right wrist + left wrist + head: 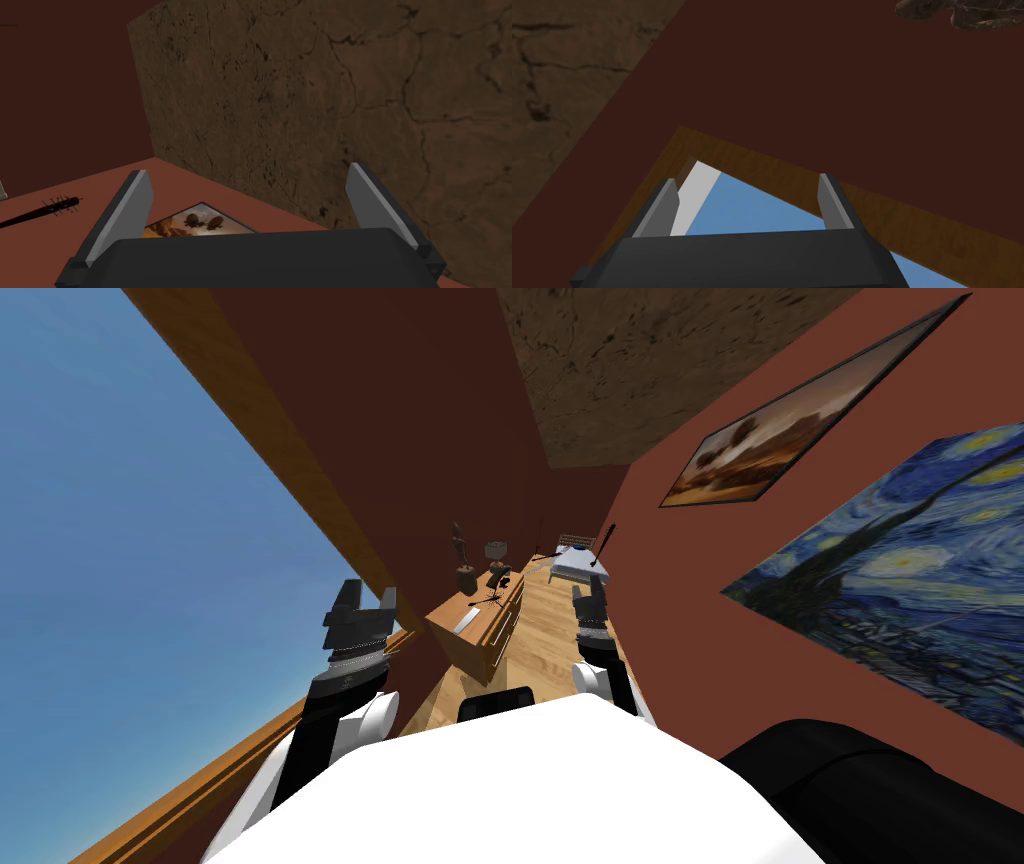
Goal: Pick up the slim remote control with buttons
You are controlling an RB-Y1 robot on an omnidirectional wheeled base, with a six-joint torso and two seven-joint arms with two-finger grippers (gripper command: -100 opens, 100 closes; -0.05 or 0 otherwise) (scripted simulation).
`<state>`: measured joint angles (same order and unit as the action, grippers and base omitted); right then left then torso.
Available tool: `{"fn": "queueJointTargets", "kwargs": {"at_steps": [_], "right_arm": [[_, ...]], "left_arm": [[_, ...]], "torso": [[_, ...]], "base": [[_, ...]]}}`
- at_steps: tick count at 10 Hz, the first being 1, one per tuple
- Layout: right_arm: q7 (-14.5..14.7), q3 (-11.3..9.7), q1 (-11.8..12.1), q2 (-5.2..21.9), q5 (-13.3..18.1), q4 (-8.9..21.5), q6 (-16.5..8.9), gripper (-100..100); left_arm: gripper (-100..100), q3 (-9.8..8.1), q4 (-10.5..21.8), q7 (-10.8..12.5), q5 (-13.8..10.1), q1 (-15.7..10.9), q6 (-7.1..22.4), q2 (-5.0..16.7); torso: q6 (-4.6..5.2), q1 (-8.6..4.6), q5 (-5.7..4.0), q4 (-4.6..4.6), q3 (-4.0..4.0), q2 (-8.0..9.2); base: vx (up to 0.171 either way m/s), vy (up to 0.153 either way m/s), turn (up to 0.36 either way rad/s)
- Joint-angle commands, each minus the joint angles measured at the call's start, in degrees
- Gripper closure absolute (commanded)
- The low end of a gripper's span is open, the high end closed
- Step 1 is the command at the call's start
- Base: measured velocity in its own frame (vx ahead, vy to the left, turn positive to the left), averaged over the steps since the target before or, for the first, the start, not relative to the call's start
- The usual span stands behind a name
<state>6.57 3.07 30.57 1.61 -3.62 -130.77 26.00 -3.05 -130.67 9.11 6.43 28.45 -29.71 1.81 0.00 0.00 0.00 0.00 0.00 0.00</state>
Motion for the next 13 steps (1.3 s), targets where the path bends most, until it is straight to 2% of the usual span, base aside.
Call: {"fn": "queueJointTargets", "kwargs": {"at_steps": [1,4,5,7,8,9,10,11,12,13], "right_arm": [[0.0,0.0,0.0,0.0,0.0,0.0,0.0,0],[0.0,0.0,0.0,0.0,0.0,0.0,0.0,0],[0.0,0.0,0.0,0.0,0.0,0.0,0.0,0],[0.0,0.0,0.0,0.0,0.0,0.0,0.0,0],[0.0,0.0,0.0,0.0,0.0,0.0,0.0,0],[0.0,0.0,0.0,0.0,0.0,0.0,0.0,0],[0.0,0.0,0.0,0.0,0.0,0.0,0.0,0],[0.0,0.0,0.0,0.0,0.0,0.0,0.0,0],[0.0,0.0,0.0,0.0,0.0,0.0,0.0,0],[0.0,0.0,0.0,0.0,0.0,0.0,0.0,0]], "left_arm": [[-100,-0.52,1.8,0.3,-1.0,-2.1,1.7,2.2],[-100,-1.68,6.2,1.2,-3.3,-7.1,5.8,5.3],[-100,-1.68,6.2,1.2,-3.3,-7.2,5.8,5.3],[-100,-2.70,10.0,2.2,-5.4,-10.9,9.2,7.4],[-100,-2.70,10.4,2.2,-5.4,-11.8,9.6,7.4],[-100,-3.27,12.6,2.8,-6.5,-13.8,11.8,8.4],[-100,-3.27,12.8,2.8,-6.5,-14.4,11.8,8.4],[-100,-3.85,15.0,3.5,-7.7,-16.1,13.9,9.3],[-100,-3.85,15.5,3.5,-7.7,-17.2,14.2,9.3],[-100,-4.46,18.3,4.2,-8.9,-19.4,16.1,10.3]], "torso": [[0.00,0.00,0.00,0.00,0.00,0.00],[0.02,-0.02,0.00,0.01,0.02,0.05],[0.01,-0.06,-0.01,0.01,0.04,0.07],[0.01,-0.03,-0.01,0.01,0.01,0.03],[0.02,-0.07,-0.01,0.01,0.04,0.07],[0.00,-0.05,-0.01,0.01,0.03,0.05],[0.01,-0.06,-0.01,0.01,0.03,0.05],[0.00,-0.04,-0.01,0.01,0.03,0.04],[0.02,-0.08,-0.02,0.01,0.04,0.08],[-0.01,-0.03,-0.01,0.01,0.02,0.03]], "base": [[-0.012,-0.001,-0.114],[-0.023,-0.011,-0.103],[-0.014,-0.011,-0.045],[-0.022,-0.017,-0.074],[-0.018,-0.015,-0.058],[-0.020,-0.016,-0.068],[-0.017,-0.014,-0.054],[-0.034,-0.026,-0.112],[-0.011,-0.010,-0.036],[-0.020,-0.015,-0.067]]}}
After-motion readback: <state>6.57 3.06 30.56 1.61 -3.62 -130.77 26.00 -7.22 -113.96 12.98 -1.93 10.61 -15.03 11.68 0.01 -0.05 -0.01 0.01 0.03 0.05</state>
